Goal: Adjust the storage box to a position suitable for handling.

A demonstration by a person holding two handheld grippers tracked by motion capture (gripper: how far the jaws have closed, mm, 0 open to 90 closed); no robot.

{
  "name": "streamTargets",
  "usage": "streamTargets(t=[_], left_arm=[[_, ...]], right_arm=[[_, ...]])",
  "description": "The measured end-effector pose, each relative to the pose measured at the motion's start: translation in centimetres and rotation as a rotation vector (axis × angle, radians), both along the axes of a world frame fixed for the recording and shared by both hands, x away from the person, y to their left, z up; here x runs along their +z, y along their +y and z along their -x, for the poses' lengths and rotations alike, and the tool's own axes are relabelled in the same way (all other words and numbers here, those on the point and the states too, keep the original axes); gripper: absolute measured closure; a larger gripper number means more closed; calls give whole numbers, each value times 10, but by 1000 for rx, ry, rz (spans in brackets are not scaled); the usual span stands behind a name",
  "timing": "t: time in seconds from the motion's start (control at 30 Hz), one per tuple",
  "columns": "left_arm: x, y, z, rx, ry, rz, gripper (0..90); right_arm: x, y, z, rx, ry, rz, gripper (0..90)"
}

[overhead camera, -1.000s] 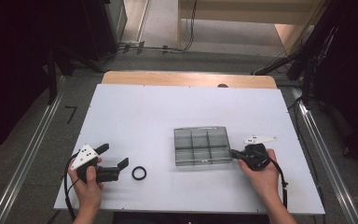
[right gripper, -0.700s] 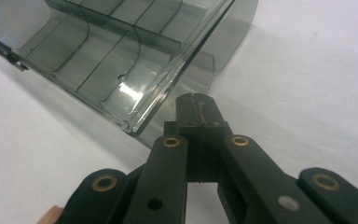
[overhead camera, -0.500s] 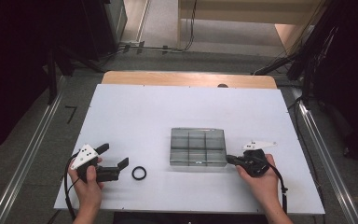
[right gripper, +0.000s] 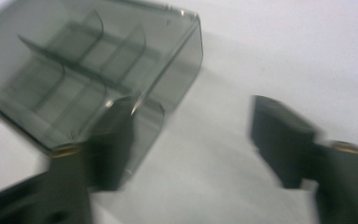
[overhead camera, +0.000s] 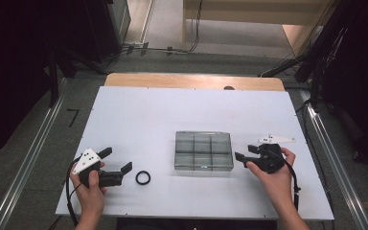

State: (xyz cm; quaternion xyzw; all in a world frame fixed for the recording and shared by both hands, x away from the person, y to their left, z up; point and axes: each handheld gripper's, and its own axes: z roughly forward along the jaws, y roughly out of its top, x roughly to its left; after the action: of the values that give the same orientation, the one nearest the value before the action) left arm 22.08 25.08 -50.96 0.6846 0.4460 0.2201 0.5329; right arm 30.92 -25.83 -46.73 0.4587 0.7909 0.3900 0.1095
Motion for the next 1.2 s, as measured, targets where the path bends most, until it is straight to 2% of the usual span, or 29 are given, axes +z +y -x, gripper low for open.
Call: streamTargets(t=[0.07,0.1,0.13,0.33,0.37,0.43,0.57,0.6,0.7,0.77,0.8,0.83,0.87,0.93,1.07,1.2], left_arm=[[0,0,0,0,0,0,0],[0,0,0,1,-1,2,0],[0,0,0,3,-1,5,0],[0,2,1,-1,-3,14,0],[0,2,1,-1,-2,16,0],[0,1,1,-1,-3,15,0],[1,1,1,-3,-1,5,0],[1,1,1,-3,-2,5,0],[1,1,1,-4,-2,6,0],[0,1,1,-5,-4,9,0],[1,1,1,-6,-4,7,0],[1,0,1,-8,-4,1,0],[1,0,1,-8,-4,1,0],[1,-1,1,-11,-5,-8,0],[1,-2,1,-14,-4,-13,0],[1,-1,1,-13,-6,-7,0]], right_arm=[[6,1,-3,-4,-15,-21,41],[6,1,-3,-4,-15,-21,41],[13,3,-6,8,-28,-20,0],[25,15,-16,50,-45,-23,0],[30,20,-21,85,-53,-38,0],[31,23,-24,97,-53,-39,0],[36,35,-37,111,-58,-14,0],[37,39,-40,108,-53,-1,27],[39,50,-50,79,-55,53,182],[39,55,-57,78,-52,68,300],[39,56,-60,82,-45,63,376],[38,58,-68,115,-23,43,553],[38,60,-71,132,-8,28,607],[38,62,-74,139,3,23,641],[36,72,-89,186,45,22,817],[34,79,-96,218,59,43,874]])
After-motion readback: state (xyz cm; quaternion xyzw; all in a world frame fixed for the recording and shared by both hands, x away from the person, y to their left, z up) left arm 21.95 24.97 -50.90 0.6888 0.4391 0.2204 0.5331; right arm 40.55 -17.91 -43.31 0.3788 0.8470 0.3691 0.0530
